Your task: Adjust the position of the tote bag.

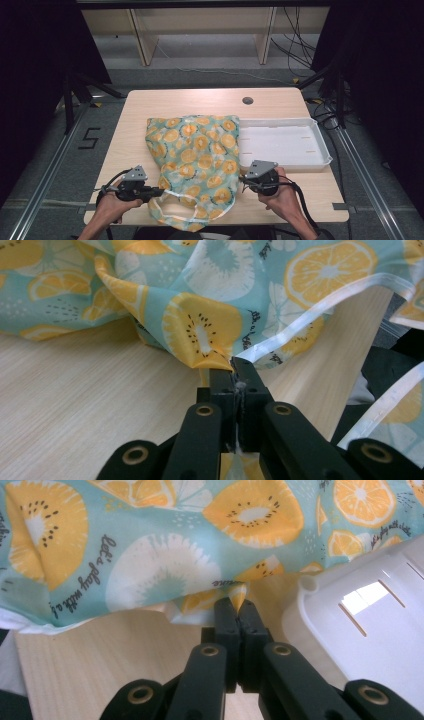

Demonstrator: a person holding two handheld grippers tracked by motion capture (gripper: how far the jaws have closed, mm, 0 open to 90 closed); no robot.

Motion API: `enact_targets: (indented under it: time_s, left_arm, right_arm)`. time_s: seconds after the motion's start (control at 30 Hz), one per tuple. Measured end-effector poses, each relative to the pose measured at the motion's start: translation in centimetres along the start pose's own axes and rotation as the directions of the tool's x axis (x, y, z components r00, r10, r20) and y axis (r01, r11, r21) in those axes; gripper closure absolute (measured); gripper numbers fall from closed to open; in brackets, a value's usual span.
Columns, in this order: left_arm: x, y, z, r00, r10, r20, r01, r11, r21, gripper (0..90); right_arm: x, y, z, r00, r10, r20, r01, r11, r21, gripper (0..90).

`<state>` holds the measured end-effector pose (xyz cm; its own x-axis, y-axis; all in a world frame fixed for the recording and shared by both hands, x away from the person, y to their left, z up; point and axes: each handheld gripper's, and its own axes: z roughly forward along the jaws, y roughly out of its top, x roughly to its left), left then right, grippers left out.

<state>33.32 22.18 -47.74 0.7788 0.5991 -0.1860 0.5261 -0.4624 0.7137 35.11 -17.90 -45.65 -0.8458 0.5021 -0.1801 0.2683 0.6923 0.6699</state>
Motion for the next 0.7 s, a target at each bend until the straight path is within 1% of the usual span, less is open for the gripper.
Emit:
enact_targets:
  time_s: [0.03,0.07,0.1,0.13,0.17,0.27,0.3,0.37,0.4,0.43,0.47,0.5,0.53,0.57,0.6,0.63,0.67,0.7]
  left_arm:
    - [-0.11,-0.03,0.08,1.0000,-0.005,-0.001,0.005,1.0000,-0.005,88.1]
    - [-0.11,-0.03,0.08,1.0000,-0.005,-0.001,0.005,1.0000,-0.005,88.0]
    - [-0.14,-0.05,0.07,0.9999,-0.011,-0.006,0.010,0.9999,-0.009,88.0]
    - [-0.15,-0.05,0.05,1.0000,-0.004,-0.003,0.004,0.9999,-0.014,88.0]
    - [-0.26,-0.08,0.02,1.0000,0.007,-0.002,-0.007,0.9999,-0.013,87.9]
    - [-0.46,-0.11,0.10,1.0000,0.007,-0.005,-0.007,0.9999,-0.011,87.4]
    - [-0.42,-0.17,0.23,0.9997,0.023,-0.011,-0.023,0.9997,-0.009,87.3]
    - [-0.38,-0.35,0.41,0.9998,0.015,-0.015,-0.015,0.9998,-0.009,86.9]
    - [-0.31,-0.46,0.48,0.9997,0.019,-0.018,-0.019,0.9998,-0.004,86.5]
    - [-0.39,-0.54,0.56,0.9998,0.001,-0.020,-0.001,1.0000,0.003,86.1]
    - [-0.33,-0.58,0.58,0.9997,0.010,-0.023,-0.010,0.9999,0.010,85.7]
    - [-0.33,-0.58,0.58,0.9997,0.010,-0.023,-0.010,0.9999,0.010,85.1]
    - [-0.30,-0.57,0.61,0.9995,0.021,-0.023,-0.021,0.9997,0.011,84.3]
    - [-0.48,-0.55,0.65,0.9994,0.004,-0.034,-0.004,1.0000,0.002,83.3]
    - [-0.48,-0.55,0.65,0.9994,0.004,-0.034,-0.004,1.0000,0.002,82.4]
    - [-0.35,-0.47,0.46,0.9988,0.031,-0.037,-0.030,0.9995,0.009,82.4]
    - [-0.42,-0.42,0.34,0.9991,0.024,-0.035,-0.024,0.9997,0.006,80.9]
    - [-0.42,-0.37,-0.06,0.9987,0.030,-0.042,-0.029,0.9994,0.017,75.9]
  right_arm:
    - [-0.17,-0.11,0.07,0.9999,0.006,0.011,-0.006,0.9999,-0.013,90.0]
    - [-0.17,-0.11,0.07,0.9999,0.006,0.011,-0.006,0.9999,-0.013,90.0]
    - [-0.40,-0.10,0.03,0.9999,-0.007,-0.015,0.007,1.0000,0.001,90.0]
    - [-0.40,-0.10,0.03,0.9999,-0.007,-0.015,0.007,1.0000,0.001,90.0]
    - [-0.36,-0.22,0.01,0.9999,0.016,0.002,-0.016,0.9998,-0.009,90.0]
    - [-0.63,-0.33,-0.18,0.9998,0.019,0.005,-0.019,0.9998,-0.005,90.0]
    - [-0.57,-0.43,-0.08,0.9996,0.023,0.014,-0.022,0.9996,-0.016,90.0]
    - [-0.60,-0.54,-0.08,0.9997,0.023,0.009,-0.023,0.9997,-0.003,90.0]
    - [-0.65,-0.62,-0.01,0.9997,0.022,0.010,-0.022,0.9998,-0.001,90.0]
    - [-0.61,-0.68,0.02,0.9996,0.027,0.005,-0.027,0.9996,-0.004,90.0]
    - [-0.62,-0.72,0.03,0.9996,0.029,0.000,-0.029,0.9996,-0.002,90.0]
    - [-0.73,-0.79,0.20,0.9998,0.004,0.020,-0.004,0.9999,-0.012,90.0]
    - [-0.71,-0.82,0.25,0.9999,0.004,0.012,-0.004,0.9999,-0.013,90.0]
    - [-0.53,-0.82,0.24,0.9996,0.029,0.001,-0.029,0.9995,-0.010,90.0]
    - [-0.53,-0.82,0.24,0.9996,0.029,0.001,-0.029,0.9995,-0.010,90.0]
    - [-0.52,-0.83,0.25,0.9994,0.035,0.002,-0.035,0.9993,-0.009,90.0]
    - [-0.51,-0.85,0.31,0.9993,0.038,-0.002,-0.038,0.9992,-0.010,89.6]
    - [-0.56,-0.84,0.21,0.9987,0.050,-0.010,-0.050,0.9988,-0.002,84.9]
